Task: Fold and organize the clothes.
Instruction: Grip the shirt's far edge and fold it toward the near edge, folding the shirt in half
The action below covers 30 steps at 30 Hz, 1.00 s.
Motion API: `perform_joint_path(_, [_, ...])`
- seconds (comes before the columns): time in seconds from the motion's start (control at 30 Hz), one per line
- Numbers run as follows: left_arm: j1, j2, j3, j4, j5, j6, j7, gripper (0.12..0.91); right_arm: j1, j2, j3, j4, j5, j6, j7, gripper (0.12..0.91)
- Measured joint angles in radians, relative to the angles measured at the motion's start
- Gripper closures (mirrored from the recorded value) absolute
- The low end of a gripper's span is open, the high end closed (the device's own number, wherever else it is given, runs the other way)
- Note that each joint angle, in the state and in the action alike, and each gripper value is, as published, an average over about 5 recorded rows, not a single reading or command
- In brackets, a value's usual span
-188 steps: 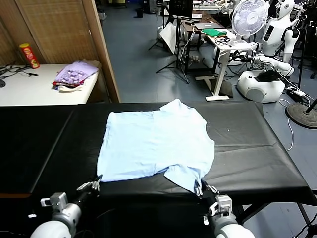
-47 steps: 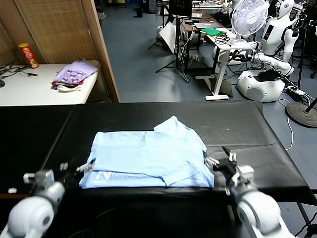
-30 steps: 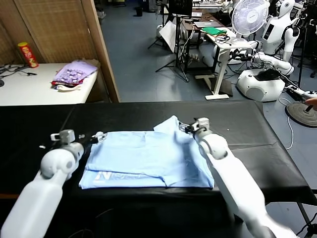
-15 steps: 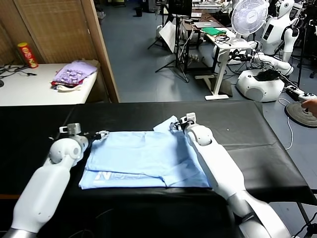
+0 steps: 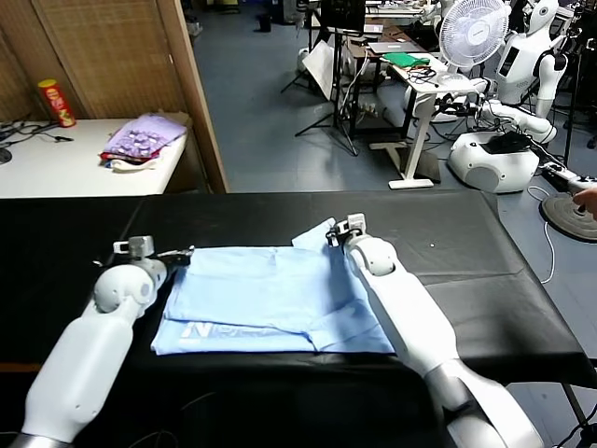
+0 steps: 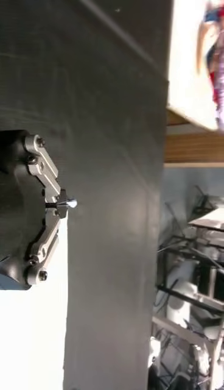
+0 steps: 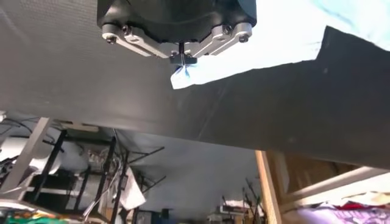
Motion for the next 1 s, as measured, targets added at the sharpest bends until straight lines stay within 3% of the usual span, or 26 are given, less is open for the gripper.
perform_joint_path(0.17, [0.037, 0.003, -0.030, -0.059, 0.024, -0.018, 0.000, 0.902, -0.070, -0.043, 0.033, 0.141, 0.039, 0.013, -0.023, 0.903])
perform_joint_path(0.33, [0.101, 0.016, -0.067, -0.153, 0.052, -0.030, -0.003, 0.902, -0.157, -0.099, 0.064, 0.313, 0.080, -0.021, -0.021, 0.903])
perform_joint_path(0.67, [0.254, 0.038, -0.135, -0.335, 0.058, -0.028, -0.029, 0.902, -0.367, -0.218, 0.126, 0.617, 0.164, -0.190, 0.066, 0.903])
perform_joint_path(1.0, [0.437, 0.036, -0.209, -0.489, 0.163, -0.034, -0.037, 0.902, -0.548, -0.246, 0.174, 0.803, 0.162, -0.250, 0.087, 0.903])
